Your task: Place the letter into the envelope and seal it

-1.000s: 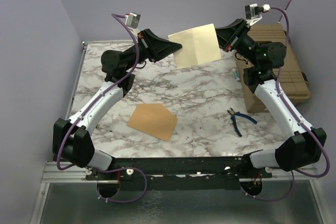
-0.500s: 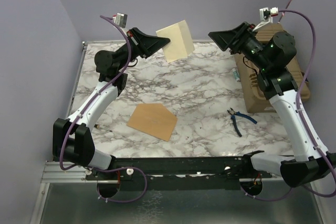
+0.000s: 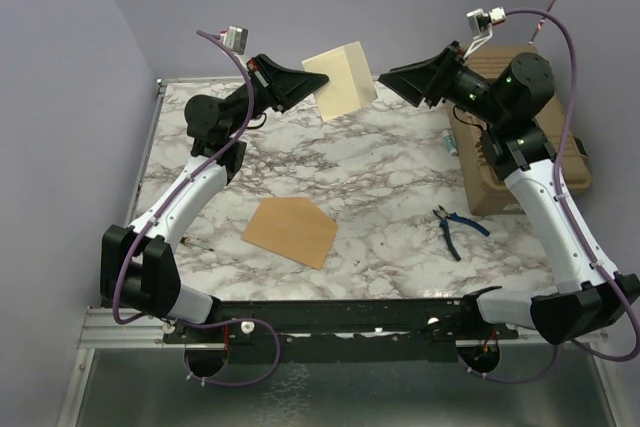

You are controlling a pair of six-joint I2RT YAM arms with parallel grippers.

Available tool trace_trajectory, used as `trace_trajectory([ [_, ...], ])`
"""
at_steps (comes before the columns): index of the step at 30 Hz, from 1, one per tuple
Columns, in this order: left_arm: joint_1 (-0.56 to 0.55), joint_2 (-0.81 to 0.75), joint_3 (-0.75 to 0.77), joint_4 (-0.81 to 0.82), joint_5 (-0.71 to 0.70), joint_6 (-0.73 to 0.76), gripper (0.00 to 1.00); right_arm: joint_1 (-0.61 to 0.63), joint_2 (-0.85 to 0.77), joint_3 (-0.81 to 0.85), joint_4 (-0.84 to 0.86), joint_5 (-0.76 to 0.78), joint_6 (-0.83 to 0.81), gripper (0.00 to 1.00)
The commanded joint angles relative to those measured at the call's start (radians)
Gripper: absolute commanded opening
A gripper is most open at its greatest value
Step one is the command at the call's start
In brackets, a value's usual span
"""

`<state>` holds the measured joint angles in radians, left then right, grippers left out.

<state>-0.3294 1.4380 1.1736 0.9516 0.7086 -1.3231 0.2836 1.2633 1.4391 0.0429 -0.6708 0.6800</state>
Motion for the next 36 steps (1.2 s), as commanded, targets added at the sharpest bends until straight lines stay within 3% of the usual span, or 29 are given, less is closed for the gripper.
trace_trajectory([
  [1, -0.033, -0.013, -0.014, 0.011, -0.021, 0.025, 0.00, 0.027, 0.042, 0.040, 0.102, -0.144, 0.078, 0.66],
  [15, -0.112, 0.010, 0.006, 0.003, -0.031, 0.047, 0.00, 0.074, 0.128, 0.098, 0.080, -0.194, 0.120, 0.67],
  [18, -0.112, 0.009, 0.004, -0.001, -0.034, 0.048, 0.00, 0.074, 0.126, 0.094, 0.103, -0.215, 0.136, 0.59],
  [23, -0.112, 0.006, 0.004, -0.016, -0.035, 0.056, 0.00, 0.074, 0.105, 0.076, 0.123, -0.203, 0.138, 0.29],
  [29, -0.114, -0.001, 0.007, -0.023, -0.030, 0.058, 0.14, 0.074, 0.100, 0.060, 0.172, -0.193, 0.169, 0.14],
  [32, -0.114, -0.008, 0.005, -0.026, -0.029, 0.061, 0.15, 0.075, 0.106, 0.061, 0.177, -0.198, 0.176, 0.15],
  [36, -0.118, -0.012, -0.002, -0.027, -0.028, 0.059, 0.06, 0.075, 0.117, 0.060, 0.189, -0.219, 0.183, 0.27],
])
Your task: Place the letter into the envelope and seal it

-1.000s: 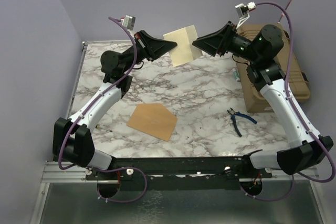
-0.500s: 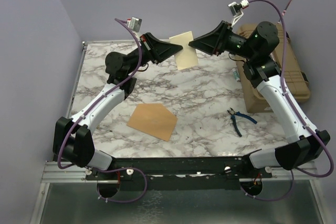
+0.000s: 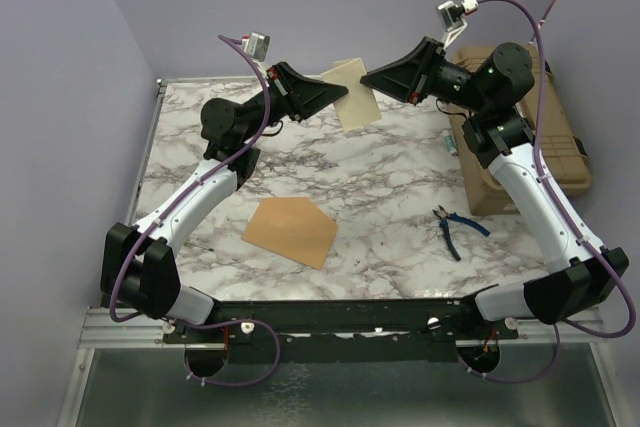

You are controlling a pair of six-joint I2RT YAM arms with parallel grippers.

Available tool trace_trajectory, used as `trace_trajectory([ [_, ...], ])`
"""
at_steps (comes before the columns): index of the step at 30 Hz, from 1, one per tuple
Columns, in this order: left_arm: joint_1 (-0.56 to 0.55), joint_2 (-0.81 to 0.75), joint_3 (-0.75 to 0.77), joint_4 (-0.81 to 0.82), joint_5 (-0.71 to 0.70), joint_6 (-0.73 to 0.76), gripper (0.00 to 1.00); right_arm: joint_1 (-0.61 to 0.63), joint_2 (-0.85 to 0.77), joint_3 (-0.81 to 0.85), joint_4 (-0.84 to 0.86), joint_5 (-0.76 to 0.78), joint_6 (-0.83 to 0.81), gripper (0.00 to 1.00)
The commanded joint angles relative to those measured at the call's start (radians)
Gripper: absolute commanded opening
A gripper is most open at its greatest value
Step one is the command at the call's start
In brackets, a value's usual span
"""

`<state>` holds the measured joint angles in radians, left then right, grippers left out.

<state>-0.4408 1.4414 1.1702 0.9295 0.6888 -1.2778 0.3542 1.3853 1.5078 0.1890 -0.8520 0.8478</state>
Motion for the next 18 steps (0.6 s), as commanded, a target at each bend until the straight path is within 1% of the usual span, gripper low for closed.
trace_trajectory([
  [1, -0.007, -0.015, 0.002, -0.004, -0.008, 0.013, 0.04, 0.005, 0.000, -0.009, 0.040, -0.040, 0.014, 0.28],
  [3, -0.009, -0.015, 0.003, -0.006, -0.007, 0.014, 0.02, 0.006, 0.004, -0.008, 0.030, -0.037, 0.005, 0.29],
  [8, -0.009, -0.008, 0.012, -0.012, -0.001, 0.015, 0.01, 0.014, 0.023, 0.012, -0.002, -0.044, -0.022, 0.30],
  [10, -0.010, -0.003, 0.019, -0.014, 0.004, 0.015, 0.02, 0.018, 0.030, 0.023, -0.018, -0.041, -0.035, 0.26],
  [12, -0.011, 0.001, 0.025, -0.016, 0.009, 0.018, 0.04, 0.018, 0.035, 0.028, -0.022, -0.034, -0.034, 0.17],
  [13, -0.009, 0.001, 0.031, -0.022, 0.017, 0.026, 0.08, 0.019, 0.034, 0.029, -0.020, -0.025, -0.033, 0.09],
  [14, -0.008, -0.001, 0.038, -0.042, 0.019, 0.042, 0.20, 0.019, 0.030, 0.029, -0.016, -0.013, -0.030, 0.03],
  [16, -0.005, -0.011, 0.051, -0.092, 0.020, 0.084, 0.44, 0.019, 0.016, 0.024, -0.004, 0.026, -0.028, 0.00],
  [18, 0.004, -0.029, 0.055, -0.153, 0.010, 0.134, 0.63, 0.018, -0.004, 0.009, 0.024, 0.074, -0.019, 0.00],
])
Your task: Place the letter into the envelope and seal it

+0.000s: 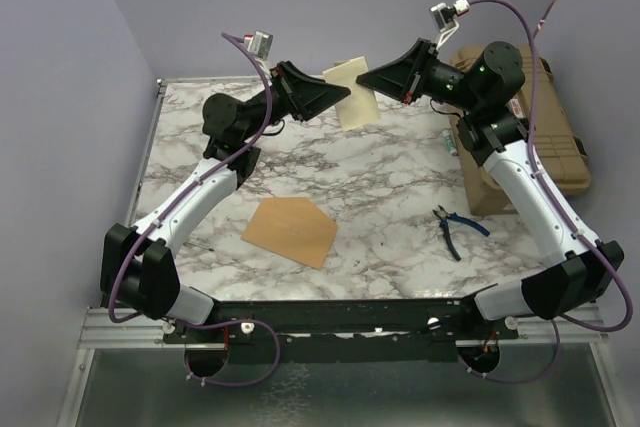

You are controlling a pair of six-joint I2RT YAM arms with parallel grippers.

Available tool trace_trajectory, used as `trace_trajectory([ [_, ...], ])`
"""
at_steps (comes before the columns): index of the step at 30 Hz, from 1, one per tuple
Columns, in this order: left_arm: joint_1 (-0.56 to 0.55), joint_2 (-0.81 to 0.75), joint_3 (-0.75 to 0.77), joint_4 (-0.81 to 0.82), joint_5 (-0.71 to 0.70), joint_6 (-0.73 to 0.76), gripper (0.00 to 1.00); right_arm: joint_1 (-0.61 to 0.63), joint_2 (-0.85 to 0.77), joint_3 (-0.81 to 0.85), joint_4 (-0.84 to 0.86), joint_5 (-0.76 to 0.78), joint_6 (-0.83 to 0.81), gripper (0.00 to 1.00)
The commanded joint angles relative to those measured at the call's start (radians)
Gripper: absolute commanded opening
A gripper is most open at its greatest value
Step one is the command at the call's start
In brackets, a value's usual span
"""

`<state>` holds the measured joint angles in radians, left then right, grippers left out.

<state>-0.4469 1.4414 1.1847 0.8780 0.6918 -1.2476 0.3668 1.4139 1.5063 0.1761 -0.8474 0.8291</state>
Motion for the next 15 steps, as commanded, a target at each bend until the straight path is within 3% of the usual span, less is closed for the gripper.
trace_trajectory([
  [1, 0.017, -0.042, 0.040, -0.128, -0.003, 0.125, 0.72, 0.006, -0.045, 0.003, 0.047, 0.100, 0.006, 0.00],
  [3, 0.023, -0.062, 0.034, -0.168, -0.022, 0.165, 0.84, 0.006, -0.066, -0.016, 0.082, 0.155, 0.030, 0.00],
  [6, 0.024, -0.075, 0.027, -0.204, -0.044, 0.189, 0.93, 0.006, -0.078, -0.029, 0.120, 0.214, 0.089, 0.00],
  [15, -0.013, -0.045, 0.058, -0.190, -0.037, 0.124, 0.95, 0.005, -0.019, -0.059, 0.326, 0.179, 0.327, 0.00],
])
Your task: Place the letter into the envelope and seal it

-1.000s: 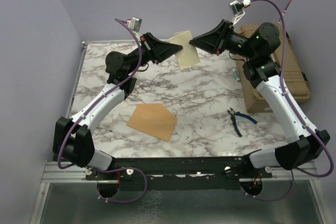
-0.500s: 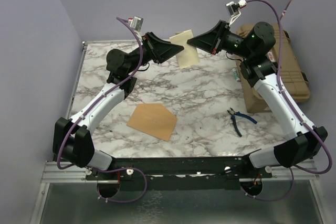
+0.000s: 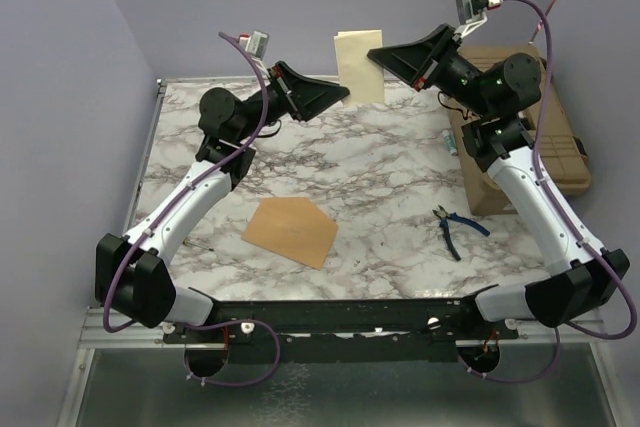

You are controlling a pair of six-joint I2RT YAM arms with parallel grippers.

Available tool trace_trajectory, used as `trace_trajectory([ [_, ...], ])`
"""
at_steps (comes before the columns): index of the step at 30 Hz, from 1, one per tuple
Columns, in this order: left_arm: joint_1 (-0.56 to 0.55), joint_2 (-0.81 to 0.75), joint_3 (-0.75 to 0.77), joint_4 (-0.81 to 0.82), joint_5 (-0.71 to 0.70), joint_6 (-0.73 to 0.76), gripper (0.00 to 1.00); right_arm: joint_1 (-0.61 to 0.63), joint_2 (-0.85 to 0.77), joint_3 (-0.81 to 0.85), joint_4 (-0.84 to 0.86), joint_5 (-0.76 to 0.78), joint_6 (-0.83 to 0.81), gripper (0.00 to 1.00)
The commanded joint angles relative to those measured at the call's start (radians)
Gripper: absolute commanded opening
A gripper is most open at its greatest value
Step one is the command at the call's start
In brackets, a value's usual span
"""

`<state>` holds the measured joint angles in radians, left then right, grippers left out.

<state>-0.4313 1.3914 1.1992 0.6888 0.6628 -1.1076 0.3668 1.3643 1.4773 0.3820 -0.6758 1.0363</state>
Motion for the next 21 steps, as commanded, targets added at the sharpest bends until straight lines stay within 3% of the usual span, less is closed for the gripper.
trace_trajectory([
  [1, -0.035, 0.010, 0.047, 0.007, -0.007, -0.023, 0.94, 0.006, 0.035, -0.036, 0.126, 0.008, 0.126, 0.00],
  [4, -0.038, 0.011, 0.045, 0.043, -0.013, -0.052, 0.84, 0.006, 0.041, -0.058, 0.139, 0.021, 0.139, 0.00],
  [8, -0.037, 0.015, 0.049, 0.061, -0.009, -0.044, 0.56, 0.006, 0.045, -0.075, 0.150, 0.034, 0.146, 0.00],
  [12, -0.036, 0.023, 0.055, 0.061, -0.002, -0.031, 0.20, 0.005, 0.043, -0.071, 0.128, 0.033, 0.124, 0.00],
  [13, -0.033, 0.026, 0.055, 0.061, 0.003, -0.026, 0.05, 0.005, 0.039, -0.067, 0.112, 0.033, 0.109, 0.01],
  [14, -0.029, 0.029, 0.054, 0.061, 0.008, -0.023, 0.00, 0.005, 0.035, -0.062, 0.090, 0.027, 0.080, 0.07],
  [18, -0.009, 0.039, 0.054, 0.054, 0.066, 0.019, 0.00, 0.006, 0.028, 0.028, -0.136, -0.042, -0.198, 0.42],
  [21, -0.003, 0.048, 0.059, 0.020, 0.145, 0.072, 0.00, 0.006, 0.059, 0.150, -0.358, -0.137, -0.427, 0.61],
])
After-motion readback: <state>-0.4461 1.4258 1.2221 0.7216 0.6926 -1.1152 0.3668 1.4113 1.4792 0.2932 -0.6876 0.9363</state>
